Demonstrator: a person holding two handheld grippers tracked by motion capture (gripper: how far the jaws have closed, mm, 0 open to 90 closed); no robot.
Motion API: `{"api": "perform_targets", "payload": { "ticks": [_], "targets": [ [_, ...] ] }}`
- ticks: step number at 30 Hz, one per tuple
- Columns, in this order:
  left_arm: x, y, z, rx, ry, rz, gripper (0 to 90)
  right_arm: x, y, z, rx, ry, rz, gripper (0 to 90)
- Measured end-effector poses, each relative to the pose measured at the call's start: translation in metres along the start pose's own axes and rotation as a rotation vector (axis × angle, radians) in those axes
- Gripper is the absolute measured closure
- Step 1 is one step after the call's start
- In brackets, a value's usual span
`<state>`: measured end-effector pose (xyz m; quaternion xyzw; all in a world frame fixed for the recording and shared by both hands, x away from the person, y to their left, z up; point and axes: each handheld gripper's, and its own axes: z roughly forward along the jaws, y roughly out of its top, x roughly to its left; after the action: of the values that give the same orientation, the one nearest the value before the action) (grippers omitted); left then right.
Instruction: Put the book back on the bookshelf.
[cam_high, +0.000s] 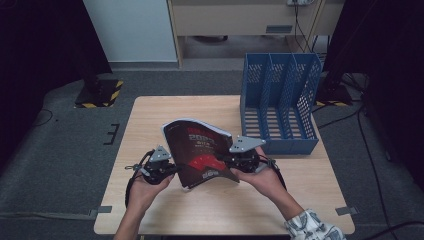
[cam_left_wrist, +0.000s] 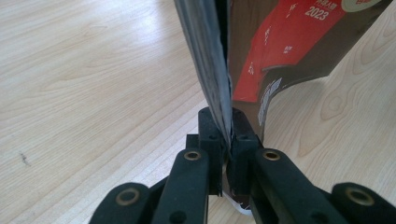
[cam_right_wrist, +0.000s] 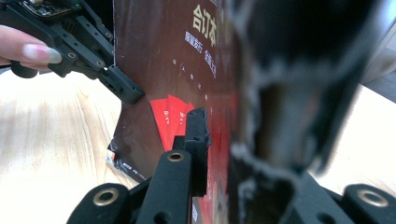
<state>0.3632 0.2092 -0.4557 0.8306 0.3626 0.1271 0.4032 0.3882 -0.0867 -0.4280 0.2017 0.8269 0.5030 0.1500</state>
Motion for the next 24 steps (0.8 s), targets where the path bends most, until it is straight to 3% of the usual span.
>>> {"api": "perform_targets", "payload": {
  "ticks": [5, 16, 24],
  "targets": [
    [0.001, 0.002, -0.006, -0.016, 0.025, 0.008, 87.0, 0.0, 0.004, -0.004, -0.013, 0.016, -0.004, 76.8],
    [0.001, 0.002, -0.006, -0.027, 0.024, 0.008, 86.9, -0.002, 0.015, -0.015, -0.022, 0.041, -0.003, 68.5],
    [0.0, 0.002, -0.006, -0.033, 0.026, 0.012, 87.0, -0.004, 0.029, -0.023, -0.032, 0.048, -0.01, 55.3]
  ]
}}
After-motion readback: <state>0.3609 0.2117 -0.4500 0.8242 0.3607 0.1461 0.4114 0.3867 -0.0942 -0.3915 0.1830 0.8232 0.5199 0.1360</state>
